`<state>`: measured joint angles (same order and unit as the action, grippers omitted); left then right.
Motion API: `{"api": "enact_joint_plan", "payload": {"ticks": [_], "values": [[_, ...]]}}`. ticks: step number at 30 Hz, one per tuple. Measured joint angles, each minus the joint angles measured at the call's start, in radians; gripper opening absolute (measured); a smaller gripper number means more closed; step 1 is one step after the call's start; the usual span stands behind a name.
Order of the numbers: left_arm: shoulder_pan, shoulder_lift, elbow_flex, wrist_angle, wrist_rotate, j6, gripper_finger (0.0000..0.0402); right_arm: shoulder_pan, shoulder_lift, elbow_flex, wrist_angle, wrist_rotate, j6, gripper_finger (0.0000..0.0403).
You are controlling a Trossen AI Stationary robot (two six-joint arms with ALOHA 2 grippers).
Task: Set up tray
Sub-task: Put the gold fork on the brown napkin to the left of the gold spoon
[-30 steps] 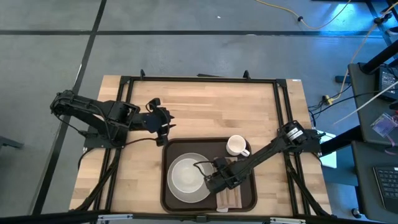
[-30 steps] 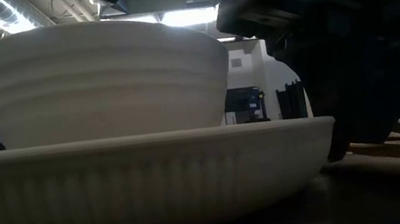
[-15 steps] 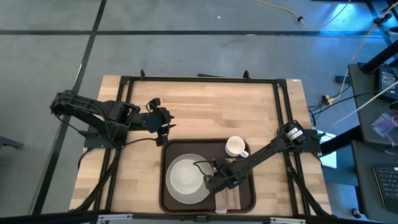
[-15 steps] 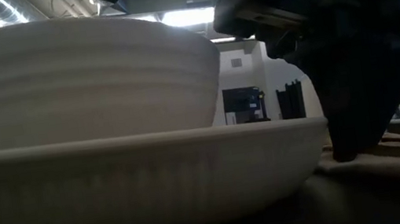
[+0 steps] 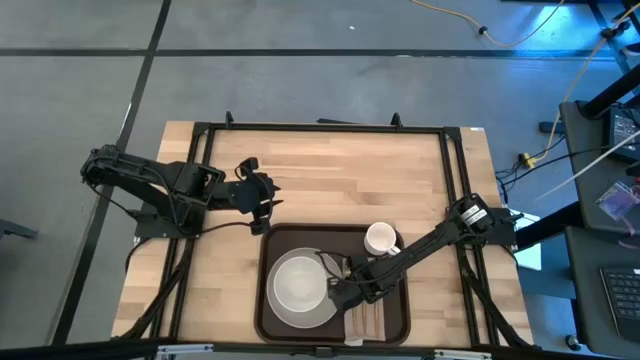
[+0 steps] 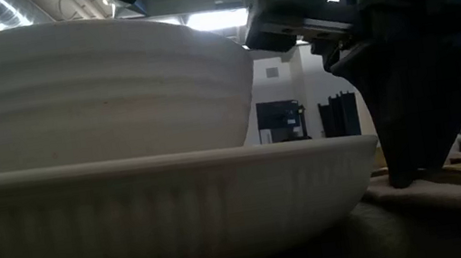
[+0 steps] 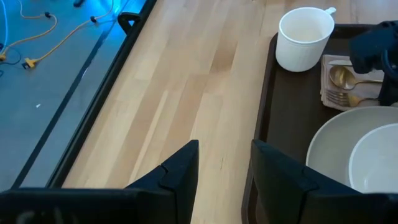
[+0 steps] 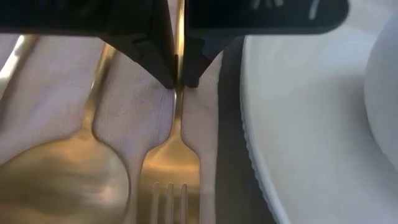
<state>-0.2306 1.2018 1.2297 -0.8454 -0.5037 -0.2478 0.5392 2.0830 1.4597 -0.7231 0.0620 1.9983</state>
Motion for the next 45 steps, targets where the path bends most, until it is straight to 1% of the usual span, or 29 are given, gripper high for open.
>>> {"api": "enact_joint_plan", "payload": {"ticks": [4,9,17,25,28,39,45], "values": [[0.000,0.000,0.000,0.000,0.000,0.005,0.0139,0.001,0.000,0.000,0.000,0.011,0.039,0.0009],[0.000,0.000,0.000,0.000,0.000,0.026,0.0139,0.003,0.000,0.000,-0.002,0.023,0.039,0.0009],[0.000,0.000,0.000,0.000,0.000,0.026,0.0139,0.003,0.000,0.000,-0.008,0.026,0.066,0.0035],[0.000,0.000,0.000,0.000,0.000,0.026,0.0139,0.003,0.000,0.000,-0.008,0.031,0.092,0.0012],[0.000,0.000,0.000,0.000,0.000,0.026,0.0139,0.003,0.000,0.000,-0.008,0.031,0.092,0.0012],[0.000,0.000,0.000,0.000,0.000,0.026,0.0139,0.003,0.001,-0.001,0.007,0.031,0.095,0.0053],[0.000,0.000,0.000,0.000,0.000,0.026,0.0139,0.002,0.001,-0.001,0.016,0.035,0.095,0.0100]]}}
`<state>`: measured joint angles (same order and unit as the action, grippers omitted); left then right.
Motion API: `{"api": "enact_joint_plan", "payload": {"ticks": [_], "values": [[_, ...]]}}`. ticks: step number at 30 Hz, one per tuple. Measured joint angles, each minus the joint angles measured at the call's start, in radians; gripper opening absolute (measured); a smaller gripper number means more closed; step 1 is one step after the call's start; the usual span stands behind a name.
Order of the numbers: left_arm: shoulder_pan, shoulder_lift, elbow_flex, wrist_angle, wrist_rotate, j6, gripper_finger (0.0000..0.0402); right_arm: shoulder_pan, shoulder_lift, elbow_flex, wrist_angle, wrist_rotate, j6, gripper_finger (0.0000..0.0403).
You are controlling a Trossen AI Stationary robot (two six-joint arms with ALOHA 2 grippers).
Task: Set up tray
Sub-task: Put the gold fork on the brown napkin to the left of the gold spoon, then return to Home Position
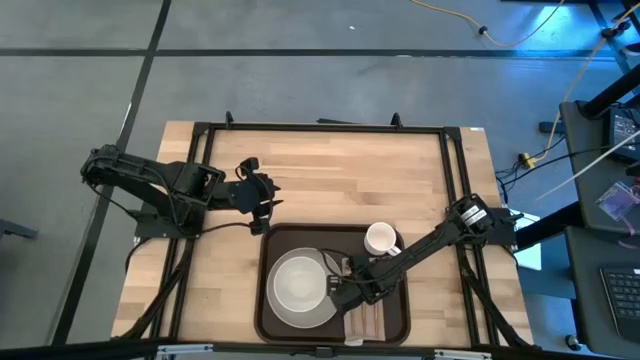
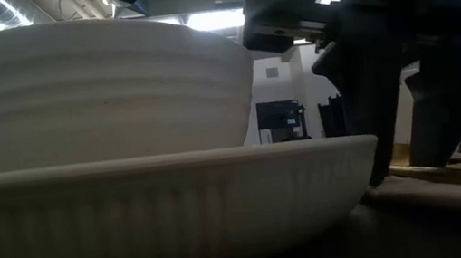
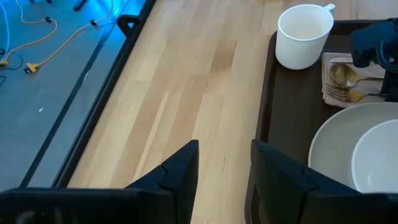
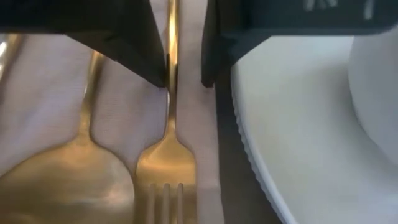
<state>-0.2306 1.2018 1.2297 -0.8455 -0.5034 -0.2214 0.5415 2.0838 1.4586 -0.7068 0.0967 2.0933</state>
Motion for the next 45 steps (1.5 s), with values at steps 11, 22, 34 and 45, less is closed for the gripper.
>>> {"api": "enact_joint_plan", "payload": {"ticks": [11,22,34,45], "values": [[0.000,0.000,0.000,0.000,0.000,0.000,0.0139,0.001,0.002,0.067,-0.083,0.008,-0.002,0.0134],[0.022,-0.056,0.000,-0.004,0.000,-0.062,0.0139,-0.001,-0.002,0.412,-0.450,0.081,-0.373,0.0132],[-0.035,-0.357,-0.150,0.095,-0.159,-0.313,0.0139,-0.116,-0.270,0.441,-0.314,0.061,-1.325,0.0105],[-0.098,-0.505,-0.366,0.375,-0.304,-0.214,0.0139,-0.196,-0.895,-0.215,0.244,0.001,-1.738,0.0051]]}}
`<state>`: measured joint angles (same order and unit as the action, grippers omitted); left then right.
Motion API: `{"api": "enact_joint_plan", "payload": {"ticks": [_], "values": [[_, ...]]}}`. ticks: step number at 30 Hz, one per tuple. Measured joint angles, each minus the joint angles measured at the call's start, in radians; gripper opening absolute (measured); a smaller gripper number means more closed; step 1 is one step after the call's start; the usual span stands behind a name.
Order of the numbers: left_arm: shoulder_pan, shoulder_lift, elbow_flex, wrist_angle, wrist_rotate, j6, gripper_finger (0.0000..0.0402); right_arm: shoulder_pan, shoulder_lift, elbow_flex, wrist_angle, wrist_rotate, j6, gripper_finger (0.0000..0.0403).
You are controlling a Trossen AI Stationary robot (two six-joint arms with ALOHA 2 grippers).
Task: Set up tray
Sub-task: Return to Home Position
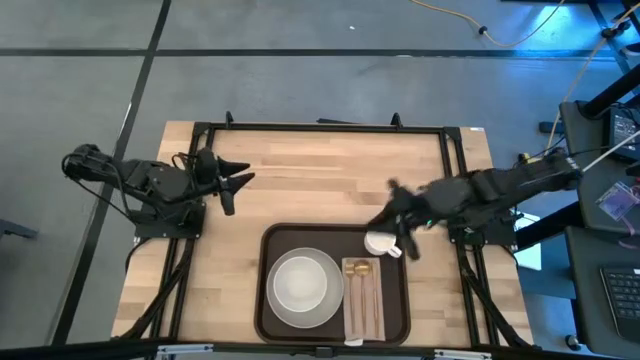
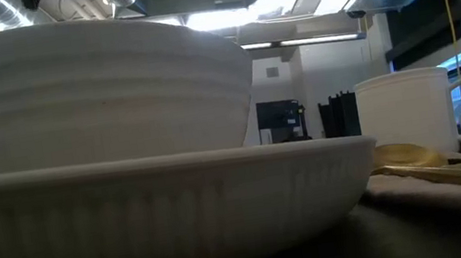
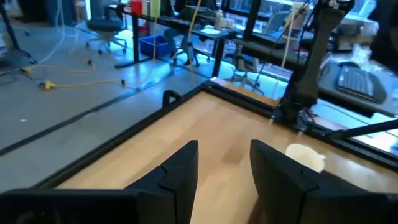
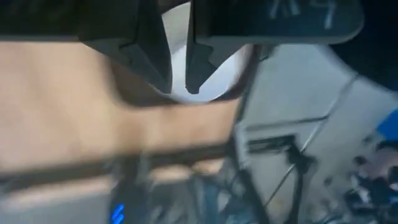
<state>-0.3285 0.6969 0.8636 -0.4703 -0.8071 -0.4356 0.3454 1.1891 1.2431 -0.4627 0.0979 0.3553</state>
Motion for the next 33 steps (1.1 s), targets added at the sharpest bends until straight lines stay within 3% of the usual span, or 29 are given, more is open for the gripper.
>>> {"api": "enact_joint_plan", "payload": {"ticks": [3,7,11,18,29,33], "values": [[0.022,-0.040,-0.064,0.025,-0.020,-0.009,0.0139,-0.034,-0.172,-0.132,0.028,0.100,-0.148,0.0048],[0.083,-0.135,-0.147,0.046,-0.041,0.002,0.0139,-0.059,-0.377,-0.277,0.033,0.175,-0.151,0.0047],[0.165,-0.254,-0.242,0.142,0.013,0.088,0.0139,-0.144,-0.557,-0.435,0.075,0.093,-0.117,0.0047],[0.336,-0.429,-0.443,0.362,0.184,0.188,0.0139,-0.317,-0.800,-0.670,0.310,-0.091,-0.158,0.0047],[0.599,-0.493,-0.635,0.419,0.400,0.096,0.0139,-0.554,-0.912,-0.975,0.603,-0.332,-0.068,0.0047],[0.665,-0.492,-0.728,0.570,0.472,0.074,0.0138,-0.619,-0.930,-1.099,0.774,-0.379,-0.007,0.0047]]}}
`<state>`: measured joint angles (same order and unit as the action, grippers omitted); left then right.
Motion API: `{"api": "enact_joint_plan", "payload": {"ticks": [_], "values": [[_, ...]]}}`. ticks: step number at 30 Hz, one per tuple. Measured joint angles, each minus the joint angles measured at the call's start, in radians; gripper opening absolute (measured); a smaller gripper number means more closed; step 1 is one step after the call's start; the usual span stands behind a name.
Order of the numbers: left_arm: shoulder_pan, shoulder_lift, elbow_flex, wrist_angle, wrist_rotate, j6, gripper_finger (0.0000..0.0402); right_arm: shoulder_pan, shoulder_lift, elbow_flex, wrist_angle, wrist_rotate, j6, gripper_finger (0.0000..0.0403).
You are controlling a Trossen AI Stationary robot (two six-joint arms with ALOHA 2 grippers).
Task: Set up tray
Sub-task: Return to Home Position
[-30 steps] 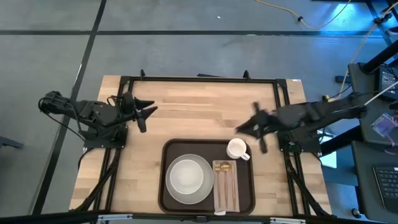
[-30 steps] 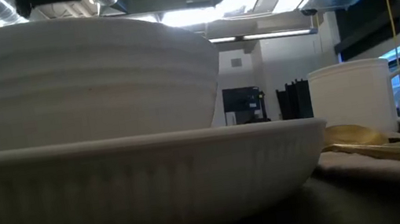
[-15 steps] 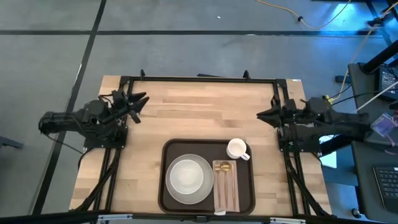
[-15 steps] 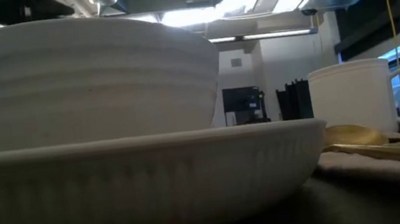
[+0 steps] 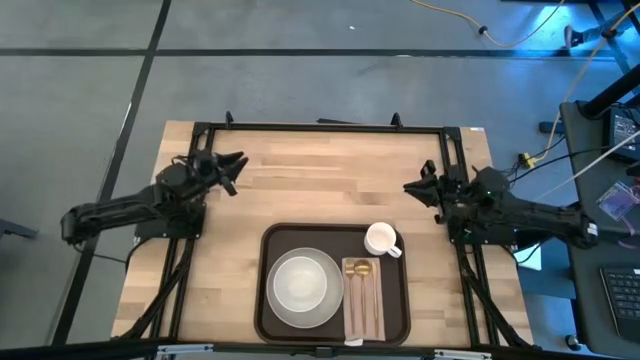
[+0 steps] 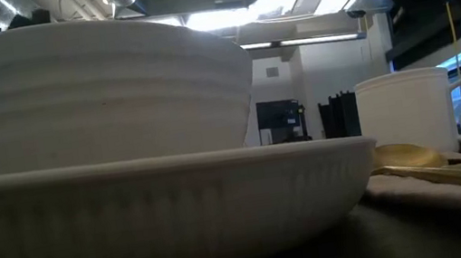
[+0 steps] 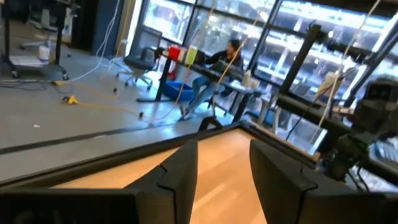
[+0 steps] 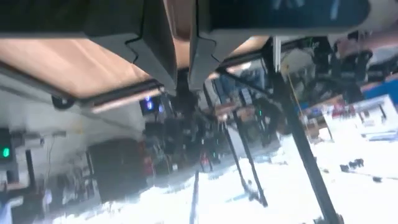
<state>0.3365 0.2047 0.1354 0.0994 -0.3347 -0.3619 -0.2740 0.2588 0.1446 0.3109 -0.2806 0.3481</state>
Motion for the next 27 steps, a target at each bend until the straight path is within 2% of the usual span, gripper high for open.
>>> {"api": "enact_joint_plan", "payload": {"ticks": [3,6,12,17,21,25,27], "values": [[0.032,0.000,-0.067,0.110,0.008,-0.018,0.0138,-0.033,-0.019,-0.074,0.124,-0.010,0.023,0.0047],[0.053,0.000,-0.097,0.130,0.008,-0.012,0.0138,-0.058,-0.043,-0.133,0.201,-0.010,0.038,0.0047],[0.086,0.000,-0.127,0.081,0.006,-0.002,0.0138,-0.106,-0.074,-0.138,0.156,-0.016,0.033,0.0047],[0.106,0.000,-0.127,0.024,0.000,0.001,0.0138,-0.164,-0.143,-0.138,0.096,-0.089,0.039,0.0047],[0.117,-0.008,-0.127,0.023,-0.013,0.005,0.0138,-0.206,-0.252,-0.138,-0.018,-0.090,0.044,0.0047],[0.119,-0.022,-0.127,0.002,-0.020,0.006,0.0138,-0.232,-0.257,-0.136,-0.036,-0.101,0.045,0.0047],[0.119,-0.024,-0.127,0.002,-0.035,0.006,0.0138,-0.241,-0.258,-0.135,-0.057,-0.068,0.065,0.0047]]}}
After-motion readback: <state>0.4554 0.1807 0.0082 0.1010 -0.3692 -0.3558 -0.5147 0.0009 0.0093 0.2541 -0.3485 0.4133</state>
